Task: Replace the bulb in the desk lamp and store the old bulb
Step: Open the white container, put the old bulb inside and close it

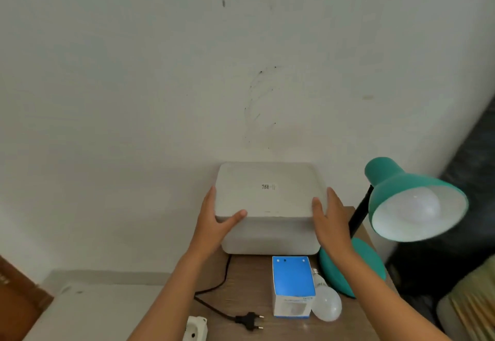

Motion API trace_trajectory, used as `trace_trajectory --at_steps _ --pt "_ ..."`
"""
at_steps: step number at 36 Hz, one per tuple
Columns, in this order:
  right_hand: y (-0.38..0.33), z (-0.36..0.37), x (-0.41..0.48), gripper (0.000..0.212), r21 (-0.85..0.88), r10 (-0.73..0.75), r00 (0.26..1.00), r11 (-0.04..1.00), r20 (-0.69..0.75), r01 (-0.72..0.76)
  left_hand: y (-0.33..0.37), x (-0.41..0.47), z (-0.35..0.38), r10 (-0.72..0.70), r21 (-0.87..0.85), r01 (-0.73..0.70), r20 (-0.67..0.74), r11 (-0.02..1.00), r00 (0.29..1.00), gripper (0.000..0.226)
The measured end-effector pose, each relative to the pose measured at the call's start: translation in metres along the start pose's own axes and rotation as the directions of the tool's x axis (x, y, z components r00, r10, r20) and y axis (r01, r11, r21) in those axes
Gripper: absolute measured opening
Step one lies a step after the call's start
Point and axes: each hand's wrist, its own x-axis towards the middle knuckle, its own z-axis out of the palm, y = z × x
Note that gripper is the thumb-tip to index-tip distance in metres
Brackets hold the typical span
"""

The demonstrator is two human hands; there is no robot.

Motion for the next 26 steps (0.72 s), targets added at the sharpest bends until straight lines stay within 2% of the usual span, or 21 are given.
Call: trace_trajectory --at_steps 5,8,14,19,26 --pt "-0.003 0.005 0.002 0.049 -0.009 0.020 0.997 1.000 -0.070 -0.021 -0.006 0.006 0.000 0.045 0.058 -0.043 -0.027 0.997 0.999 0.107" --pt "-0.010 0.001 0.000 0.038 -0.016 0.017 0.996 1.000 -0.090 -0.018 -0.006 0.008 0.001 0.056 0.064 -0.053 -0.045 0.997 0.997 0.112" --pt "-0.021 -0.005 -0.001 0.033 -0.040 0.015 0.993 0.999 -0.121 -0.020 0.000 0.012 0.002 0.105 0.078 -0.097 -0.108 0.992 0.989 0.080" --pt "-0.027 -0.007 0.001 0.032 -0.062 0.036 0.991 0.997 -0.127 -0.044 0.006 0.013 0.001 0.111 0.081 -0.100 -0.135 0.992 0.985 0.068" --pt "-0.031 -0.010 0.000 0.034 -0.075 0.005 0.993 0.997 -0.121 -0.014 0.010 0.013 -0.003 0.134 0.085 -0.126 -0.096 0.988 0.986 0.052"
